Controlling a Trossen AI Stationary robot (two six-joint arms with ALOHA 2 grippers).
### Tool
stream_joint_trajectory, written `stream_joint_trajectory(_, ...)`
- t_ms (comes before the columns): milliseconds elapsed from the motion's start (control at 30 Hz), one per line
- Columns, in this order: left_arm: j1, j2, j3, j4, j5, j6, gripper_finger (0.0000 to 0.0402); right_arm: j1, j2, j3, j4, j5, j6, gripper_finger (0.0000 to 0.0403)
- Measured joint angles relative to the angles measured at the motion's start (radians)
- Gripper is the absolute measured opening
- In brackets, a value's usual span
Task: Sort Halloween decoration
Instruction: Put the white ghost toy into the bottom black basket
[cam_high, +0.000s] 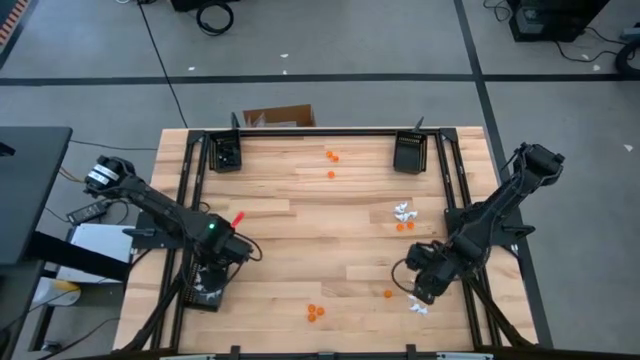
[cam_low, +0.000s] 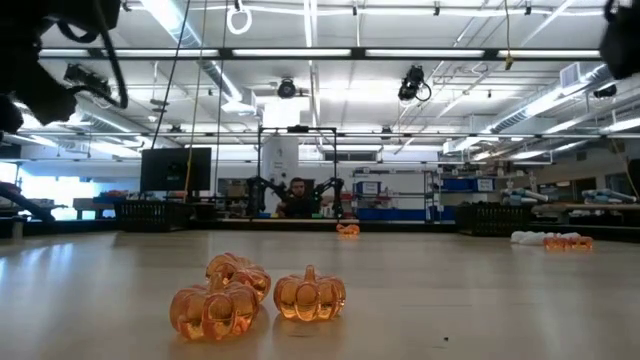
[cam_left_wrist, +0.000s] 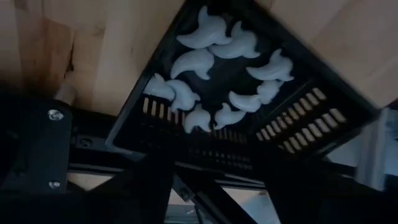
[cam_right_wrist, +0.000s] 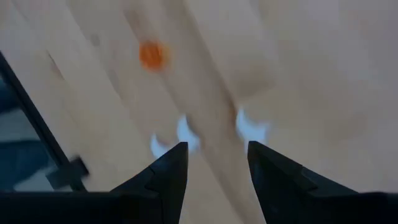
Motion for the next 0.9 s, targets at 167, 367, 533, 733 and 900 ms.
stream_joint_trajectory(167, 0.048, -0.006, 0.113, 0.002, -0.063, 0.019, 0.0251, 0.089, 0.067, 0.000, 0.042, -0.045, 0.093, 0.0173)
stream_joint_trajectory(367, 0.108, -0.006, 0.229, 0.178, -0.319, 0.131, 0.0238, 0.121, 0.148, 0.000, 0.044, 0.034, 0.000, 0.0172)
stream_joint_trajectory(533, 0.161, -0.006, 0.253, 0.343, -0.404, 0.188, 0.0233, 0.113, 0.194, 0.000, 0.020, 0.072, -0.190, 0.0172)
stream_joint_trajectory(733, 0.207, -0.006, 0.253, 0.398, -0.421, 0.188, 0.0233, 0.095, 0.239, 0.000, -0.008, 0.072, -0.338, 0.0172)
stream_joint_trajectory(900, 0.223, -0.006, 0.253, 0.398, -0.426, 0.189, 0.0233, 0.081, 0.272, 0.000, 0.034, 0.068, -0.397, 0.0171)
